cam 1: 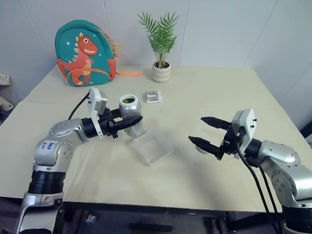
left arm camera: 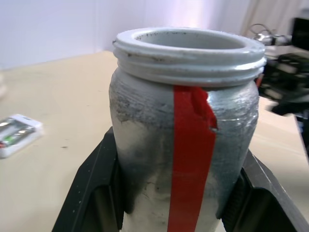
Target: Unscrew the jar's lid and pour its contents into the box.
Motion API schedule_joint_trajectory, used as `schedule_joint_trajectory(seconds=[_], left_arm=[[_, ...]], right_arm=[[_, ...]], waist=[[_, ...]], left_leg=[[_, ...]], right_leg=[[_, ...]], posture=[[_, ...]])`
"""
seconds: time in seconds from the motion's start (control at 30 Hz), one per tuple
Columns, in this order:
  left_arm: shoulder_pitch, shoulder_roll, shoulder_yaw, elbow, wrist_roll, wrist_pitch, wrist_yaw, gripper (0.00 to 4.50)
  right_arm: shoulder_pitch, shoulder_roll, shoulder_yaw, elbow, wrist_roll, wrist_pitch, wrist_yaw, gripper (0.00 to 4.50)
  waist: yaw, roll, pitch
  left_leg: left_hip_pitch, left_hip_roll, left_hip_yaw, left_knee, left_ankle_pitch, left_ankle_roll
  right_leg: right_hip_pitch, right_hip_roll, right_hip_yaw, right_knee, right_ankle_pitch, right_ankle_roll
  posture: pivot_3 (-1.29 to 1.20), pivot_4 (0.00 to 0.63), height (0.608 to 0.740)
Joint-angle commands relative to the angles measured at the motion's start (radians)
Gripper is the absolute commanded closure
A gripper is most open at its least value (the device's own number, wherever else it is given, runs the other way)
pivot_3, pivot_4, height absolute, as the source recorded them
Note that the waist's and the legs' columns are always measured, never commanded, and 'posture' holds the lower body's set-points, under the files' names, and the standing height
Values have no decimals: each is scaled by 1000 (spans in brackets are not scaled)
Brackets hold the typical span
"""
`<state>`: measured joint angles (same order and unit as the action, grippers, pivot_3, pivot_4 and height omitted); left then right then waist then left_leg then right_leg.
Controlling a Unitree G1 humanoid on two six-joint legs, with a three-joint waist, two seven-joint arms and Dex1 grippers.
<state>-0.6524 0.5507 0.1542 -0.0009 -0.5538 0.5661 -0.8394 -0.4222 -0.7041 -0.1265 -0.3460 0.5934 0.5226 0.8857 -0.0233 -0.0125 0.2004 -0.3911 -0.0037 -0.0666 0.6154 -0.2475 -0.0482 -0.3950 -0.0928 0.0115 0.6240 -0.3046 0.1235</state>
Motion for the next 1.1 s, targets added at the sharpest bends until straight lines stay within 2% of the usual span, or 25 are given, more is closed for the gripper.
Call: schedule_joint_trajectory(seconds=[0.03,0.2,0.43,0.63,0.7,0.77,0.87,0.93,1.0,1.1], left_arm=[[-13,26,-13,-38,48,-15,37,2530],[22,23,-71,-47,127,-70,56,2530],[19,27,-108,2,202,-181,47,2530],[-58,50,-174,105,406,-383,111,2530],[-95,68,-223,137,539,-516,170,2530],[-165,110,-306,188,757,-692,295,2530],[-234,155,-389,235,979,-910,438,2530],[-283,197,-452,253,1186,-1052,605,2530],[-347,236,-541,258,1454,-1110,826,2530],[-403,237,-620,293,1666,-1098,1017,2530]], right_arm=[[8,-55,-33,-93,46,22,38,21],[103,-129,-86,-151,44,-33,108,21],[119,-129,-130,-158,61,-38,92,21],[124,-93,-97,-156,52,-40,55,21],[120,-81,-88,-149,47,-42,43,21],[116,-70,-79,-139,43,-45,34,21],[108,-56,-70,-131,38,-47,23,21],[101,-40,-65,-126,37,-45,10,21],[93,-21,-56,-118,32,-47,-4,21],[84,1,-43,-114,26,-49,-18,21]], waist=[[1,0,0],[12,-1,1],[19,-2,1],[23,-2,1],[23,-2,1],[25,-4,2],[26,-4,2],[24,-4,2],[25,-4,2],[26,-4,3]], left_leg=[[0,0,0,0,0,0],[-1,0,0,0,-1,1],[0,0,1,0,0,0],[-1,0,1,0,0,0],[-1,0,1,0,0,1],[-1,0,1,0,0,1],[-2,-1,1,0,-1,1],[-2,-1,1,0,-1,1],[-2,-1,2,-1,-1,1],[-3,-1,2,-1,-1,1]], right_leg=[[0,0,0,0,0,0],[0,0,0,-3,0,0],[0,0,0,-2,0,0],[0,0,0,-3,0,0],[0,0,0,-3,0,0],[0,0,0,-4,0,0],[0,0,0,-5,1,1],[0,0,0,-6,1,2],[0,0,1,-6,1,2],[0,0,1,-6,1,3]], posture=[[0,150,740],[0,150,740],[0,150,740],[0,150,740],[0,150,740],[0,150,740],[0,150,740],[0,150,740],[0,150,740],[0,150,740]])
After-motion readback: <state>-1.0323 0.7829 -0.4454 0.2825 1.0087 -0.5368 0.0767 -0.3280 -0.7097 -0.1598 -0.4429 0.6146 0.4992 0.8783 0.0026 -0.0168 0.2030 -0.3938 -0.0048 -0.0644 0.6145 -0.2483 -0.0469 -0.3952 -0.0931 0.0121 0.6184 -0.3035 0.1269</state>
